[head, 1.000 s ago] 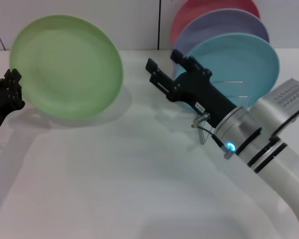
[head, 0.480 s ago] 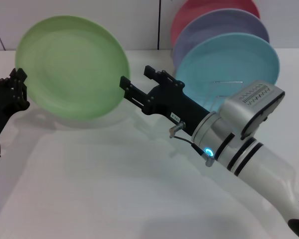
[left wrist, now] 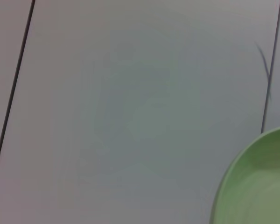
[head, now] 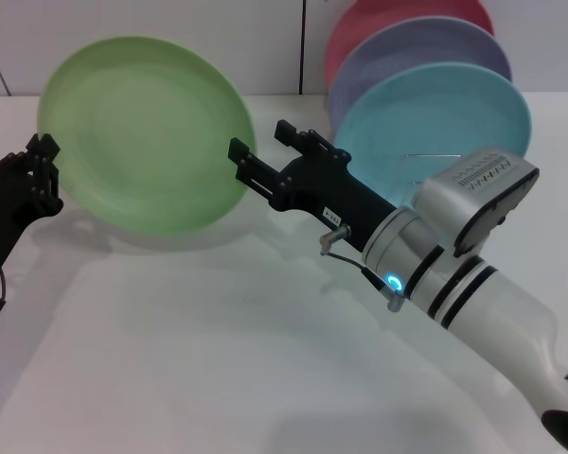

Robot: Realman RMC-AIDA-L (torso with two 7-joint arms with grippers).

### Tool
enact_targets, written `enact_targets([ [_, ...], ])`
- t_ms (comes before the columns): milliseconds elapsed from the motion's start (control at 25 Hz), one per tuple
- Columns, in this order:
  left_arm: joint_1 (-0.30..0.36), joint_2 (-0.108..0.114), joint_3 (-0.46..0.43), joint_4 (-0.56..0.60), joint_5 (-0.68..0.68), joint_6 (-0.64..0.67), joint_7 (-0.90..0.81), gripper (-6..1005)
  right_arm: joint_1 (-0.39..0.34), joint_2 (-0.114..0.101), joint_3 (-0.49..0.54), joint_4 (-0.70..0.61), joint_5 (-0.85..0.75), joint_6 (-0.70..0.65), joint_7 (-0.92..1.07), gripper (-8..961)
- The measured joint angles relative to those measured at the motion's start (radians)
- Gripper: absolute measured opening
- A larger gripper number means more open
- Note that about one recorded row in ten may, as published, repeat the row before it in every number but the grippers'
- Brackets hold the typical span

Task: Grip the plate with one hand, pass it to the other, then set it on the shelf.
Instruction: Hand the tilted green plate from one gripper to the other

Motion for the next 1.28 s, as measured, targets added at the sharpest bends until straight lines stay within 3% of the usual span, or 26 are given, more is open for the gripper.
enact_targets([
  [400,-0.007,0.000,-0.012,-0.012,-0.006,0.003,0.024,37,0.005,0.001,0.033,0.012,0.000,0.030,0.000,729],
  [920,-0.055,0.000,-0.175,-0.133,-0.004,-0.004,0.064,38,0.056,0.001,0.048,0.031,0.001,0.121,-0.005,729],
  [1280,-0.051,0.000,-0.177,-0.146,-0.004,-0.030,0.078,39,0.085,0.001,0.070,0.029,0.001,0.165,-0.007,730],
])
